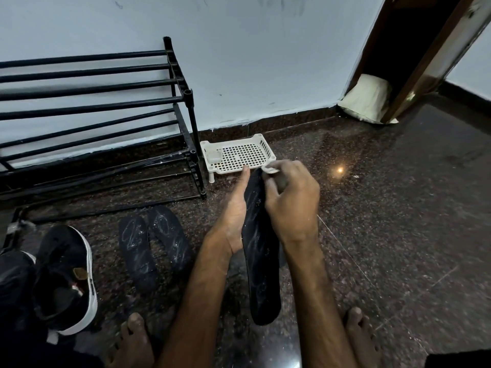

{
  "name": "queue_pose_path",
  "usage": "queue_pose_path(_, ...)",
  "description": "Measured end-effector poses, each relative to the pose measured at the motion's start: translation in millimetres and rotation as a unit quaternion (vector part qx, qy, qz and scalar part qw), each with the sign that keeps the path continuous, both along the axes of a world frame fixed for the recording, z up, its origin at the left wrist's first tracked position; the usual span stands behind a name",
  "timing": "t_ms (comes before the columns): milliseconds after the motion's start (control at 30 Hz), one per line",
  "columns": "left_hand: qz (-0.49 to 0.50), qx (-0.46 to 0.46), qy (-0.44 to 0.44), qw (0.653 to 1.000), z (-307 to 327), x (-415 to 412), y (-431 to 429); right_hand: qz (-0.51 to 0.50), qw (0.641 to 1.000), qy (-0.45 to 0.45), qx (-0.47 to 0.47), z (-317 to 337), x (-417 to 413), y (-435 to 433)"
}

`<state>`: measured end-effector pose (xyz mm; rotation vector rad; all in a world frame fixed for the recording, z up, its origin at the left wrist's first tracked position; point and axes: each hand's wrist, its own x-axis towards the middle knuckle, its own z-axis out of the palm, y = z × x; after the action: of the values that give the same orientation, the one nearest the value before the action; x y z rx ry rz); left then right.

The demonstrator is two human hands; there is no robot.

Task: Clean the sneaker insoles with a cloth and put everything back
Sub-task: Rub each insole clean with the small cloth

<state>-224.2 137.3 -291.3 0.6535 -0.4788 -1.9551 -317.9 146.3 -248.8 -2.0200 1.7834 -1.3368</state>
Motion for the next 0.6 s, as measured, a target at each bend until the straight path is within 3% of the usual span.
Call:
queue_pose_path(167,0.028,0.014,0.017,0.999,-3.6,8.2,-4.6,0.063,0.998,0.026,0.018,-3.3,-0.4,1.5)
queue_pose_path(333,0.010,0.015,-0.022,1.000,-6.2,6.5,-4.0,-0.043,0.999,0.017,-0.006,-1.2,-2.7,2.3)
queue_pose_path(500,0.025,0.012,0.004,1.000,-1.4,8.5,-4.1,0.094,0.994,0.051,0.020,1.3,5.6,-0.9)
queue_pose_path(600,0.022,0.019,0.001,1.000,-3.1,11.3,-3.7,0.078,0.994,0.063,0.040,-2.2,-2.7,-1.4)
